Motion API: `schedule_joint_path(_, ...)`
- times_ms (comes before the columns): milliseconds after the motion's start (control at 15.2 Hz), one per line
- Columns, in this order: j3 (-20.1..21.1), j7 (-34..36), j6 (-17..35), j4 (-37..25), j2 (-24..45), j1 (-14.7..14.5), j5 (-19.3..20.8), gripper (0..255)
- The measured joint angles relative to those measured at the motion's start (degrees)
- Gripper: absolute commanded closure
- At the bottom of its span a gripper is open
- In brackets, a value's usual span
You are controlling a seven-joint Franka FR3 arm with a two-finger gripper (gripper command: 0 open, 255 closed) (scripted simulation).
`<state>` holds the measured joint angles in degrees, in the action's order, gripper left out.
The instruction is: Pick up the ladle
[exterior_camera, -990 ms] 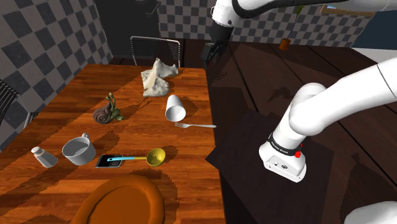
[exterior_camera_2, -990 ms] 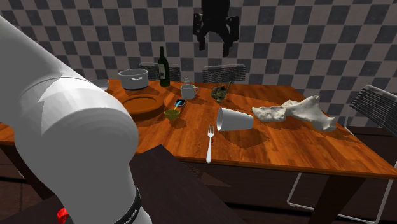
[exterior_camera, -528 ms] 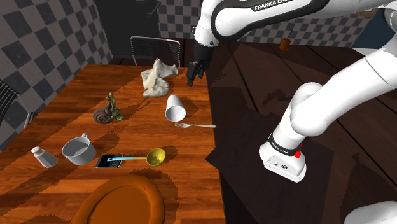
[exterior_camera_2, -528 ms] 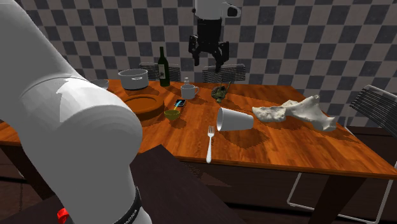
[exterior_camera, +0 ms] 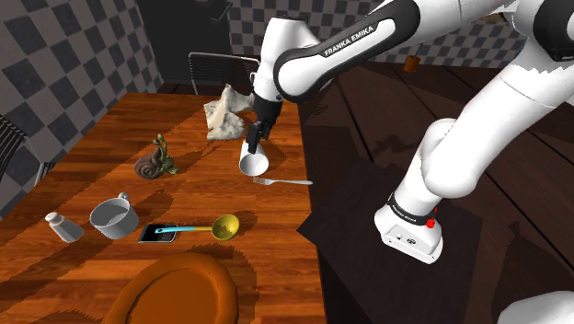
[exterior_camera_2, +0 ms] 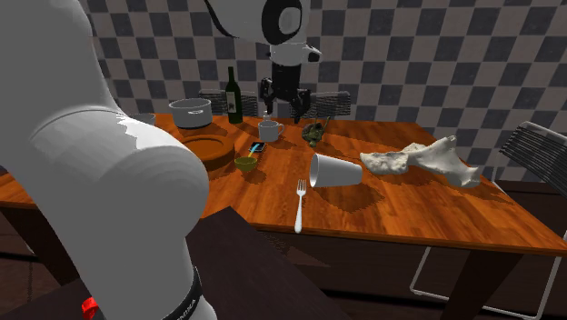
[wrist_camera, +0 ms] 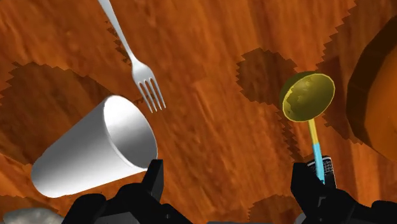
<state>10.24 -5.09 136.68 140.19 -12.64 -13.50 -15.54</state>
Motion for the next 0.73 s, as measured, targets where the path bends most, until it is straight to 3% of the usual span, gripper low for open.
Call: schedule_joint_path(726,4.8,-3.76,13.77,-8.22,21.12,-5.06,-0.82,0)
